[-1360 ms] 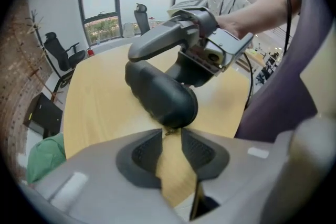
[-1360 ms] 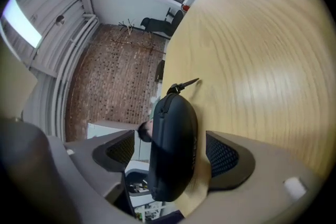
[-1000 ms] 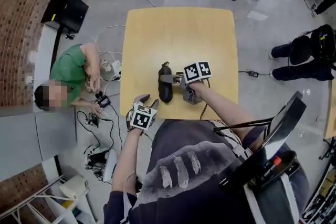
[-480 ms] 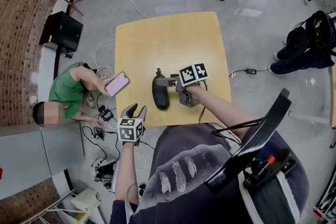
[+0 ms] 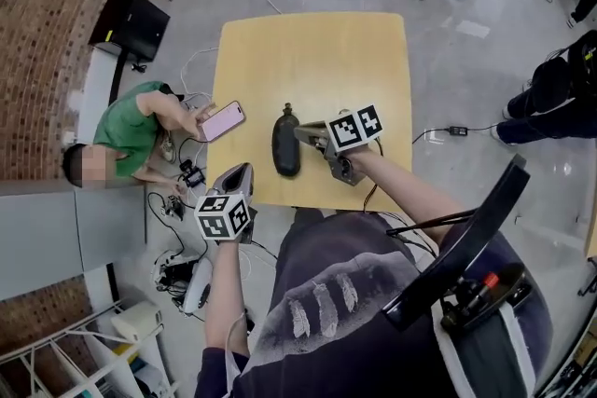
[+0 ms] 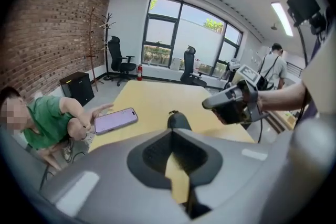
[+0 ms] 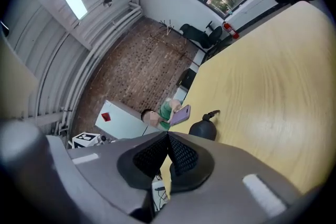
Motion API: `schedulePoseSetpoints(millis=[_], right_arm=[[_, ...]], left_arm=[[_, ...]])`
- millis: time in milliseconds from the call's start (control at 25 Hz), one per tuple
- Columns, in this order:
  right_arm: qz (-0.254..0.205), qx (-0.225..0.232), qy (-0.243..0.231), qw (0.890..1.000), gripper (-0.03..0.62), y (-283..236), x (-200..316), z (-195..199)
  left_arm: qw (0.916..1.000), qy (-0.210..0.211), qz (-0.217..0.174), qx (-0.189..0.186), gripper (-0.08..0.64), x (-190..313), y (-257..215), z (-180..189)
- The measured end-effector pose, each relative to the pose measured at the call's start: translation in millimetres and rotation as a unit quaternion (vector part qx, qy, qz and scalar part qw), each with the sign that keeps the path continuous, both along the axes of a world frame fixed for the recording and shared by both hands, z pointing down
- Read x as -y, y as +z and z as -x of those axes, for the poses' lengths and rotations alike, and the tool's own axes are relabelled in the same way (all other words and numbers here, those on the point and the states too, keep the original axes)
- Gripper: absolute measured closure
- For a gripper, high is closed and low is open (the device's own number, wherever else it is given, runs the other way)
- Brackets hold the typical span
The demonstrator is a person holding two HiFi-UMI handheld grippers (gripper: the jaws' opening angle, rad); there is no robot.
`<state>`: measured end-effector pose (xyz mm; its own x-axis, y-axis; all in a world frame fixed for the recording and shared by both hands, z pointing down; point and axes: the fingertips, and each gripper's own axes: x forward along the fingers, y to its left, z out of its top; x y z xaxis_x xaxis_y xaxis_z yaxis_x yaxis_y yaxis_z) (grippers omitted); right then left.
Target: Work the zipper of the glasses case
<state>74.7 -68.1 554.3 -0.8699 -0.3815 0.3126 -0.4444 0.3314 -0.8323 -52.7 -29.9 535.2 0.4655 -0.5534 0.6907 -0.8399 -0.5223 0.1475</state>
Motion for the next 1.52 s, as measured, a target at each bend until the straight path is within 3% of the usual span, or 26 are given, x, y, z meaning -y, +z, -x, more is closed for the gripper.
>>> schedulePoseSetpoints(millis=[360,720,1040,1320,1520], right_arm=[[-0.083,-0.033,-0.085,0.992,0.591,-16.3,-21.6,12.5],[-0.129,-0.039,-0.135,0.982,0.591,-37.7,-33.1,52.2],[-0.174,-0.050,-0.164,0.970,0.591,-69.5,-80.4,83.3],[-0.209,-0.066,-0.171,0.961,0.591,-94.3,-117.9,101.1],[-0.219,-0.077,-0.167,0.958,0.591,-106.2,-147.6,95.6]], left_arm=[[0.9932,-0.031,-0.035,-0.107,0.558,2.4,-51.5,-15.7],[0.9872,-0.040,-0.074,-0.135,0.560,-7.4,-87.3,8.9],[0.9729,-0.057,-0.110,-0.196,0.560,-65.9,-108.4,31.8],[0.9655,-0.040,-0.138,-0.217,0.560,-107.1,-128.4,39.4],[0.9582,-0.020,-0.148,-0.244,0.560,-126.4,-136.7,25.0]])
